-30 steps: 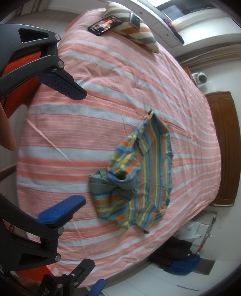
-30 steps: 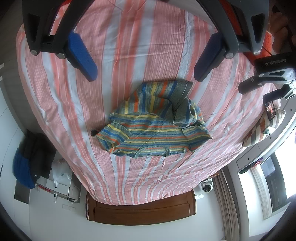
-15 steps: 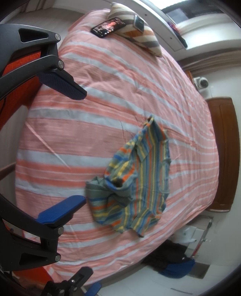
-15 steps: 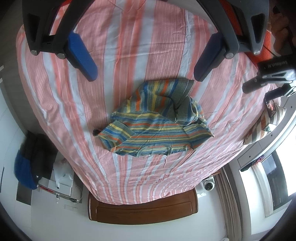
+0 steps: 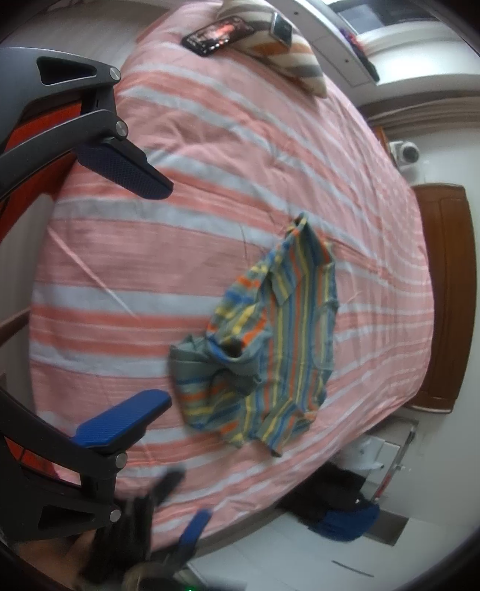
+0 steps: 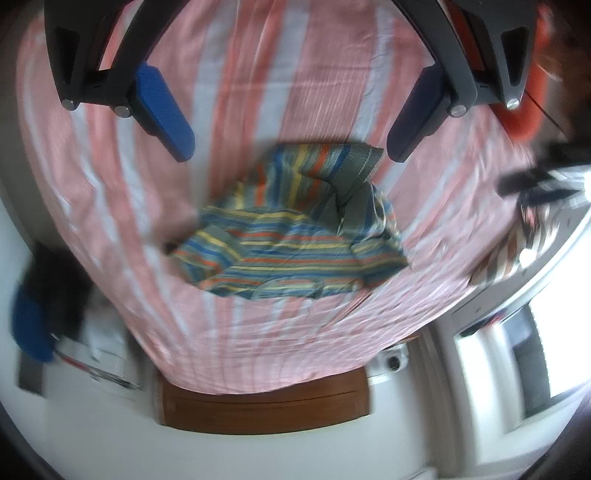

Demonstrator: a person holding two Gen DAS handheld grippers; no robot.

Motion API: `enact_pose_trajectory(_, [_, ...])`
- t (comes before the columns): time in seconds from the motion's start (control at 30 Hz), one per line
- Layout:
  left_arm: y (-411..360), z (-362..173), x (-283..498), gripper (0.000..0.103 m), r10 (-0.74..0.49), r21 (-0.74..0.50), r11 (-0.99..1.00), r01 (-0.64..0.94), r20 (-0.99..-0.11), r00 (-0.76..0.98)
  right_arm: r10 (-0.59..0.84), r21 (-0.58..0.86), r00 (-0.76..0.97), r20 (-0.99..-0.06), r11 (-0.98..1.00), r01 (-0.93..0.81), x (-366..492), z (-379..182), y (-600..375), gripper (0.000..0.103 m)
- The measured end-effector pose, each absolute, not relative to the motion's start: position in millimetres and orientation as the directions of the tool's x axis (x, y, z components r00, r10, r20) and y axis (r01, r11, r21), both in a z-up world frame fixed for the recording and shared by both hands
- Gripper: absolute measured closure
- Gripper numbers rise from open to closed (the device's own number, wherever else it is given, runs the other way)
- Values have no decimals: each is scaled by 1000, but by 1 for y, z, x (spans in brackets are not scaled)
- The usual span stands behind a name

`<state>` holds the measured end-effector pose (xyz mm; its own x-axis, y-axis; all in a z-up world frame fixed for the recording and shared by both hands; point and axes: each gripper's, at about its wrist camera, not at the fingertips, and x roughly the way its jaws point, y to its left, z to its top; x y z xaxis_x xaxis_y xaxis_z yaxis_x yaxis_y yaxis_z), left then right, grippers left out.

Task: Fold small clothes
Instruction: 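Grasp the striped sweater hem with the right gripper and lift to unfold it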

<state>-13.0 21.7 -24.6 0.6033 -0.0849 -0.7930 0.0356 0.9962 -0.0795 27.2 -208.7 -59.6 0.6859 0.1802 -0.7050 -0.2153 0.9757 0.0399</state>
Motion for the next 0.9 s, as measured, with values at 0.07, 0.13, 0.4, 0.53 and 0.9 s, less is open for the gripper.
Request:
enact_pose_trajectory(0.07, [23, -27, -13, 1, -83, -80, 996, 31, -801, 593, 180, -52, 647, -741, 945, -322, 60, -90, -196, 1])
enact_pose_trajectory(0.13, [26, -27, -15, 1, -71, -71, 997, 23, -803, 592, 157, -135, 622, -767, 908, -396, 94, -111, -185, 7])
enact_pose_trajectory(0.4, [46, -40, -18, 1, 4, -26, 999, -46, -827, 562, 382, -12, 420, -823, 727, -686, 169, -147, -145, 78])
enact_pose_trajectory(0.53, [66, -50, -19, 1, 24, -25, 996, -80, -832, 554, 521, 81, 381, -764, 663, -744, 117, -113, -174, 96])
enact_pose_trajectory(0.9, [68, -77, -13, 1, -13, -57, 996, -71, -861, 508, 279, 32, 351, -894, 821, -570, 17, -146, -301, 86])
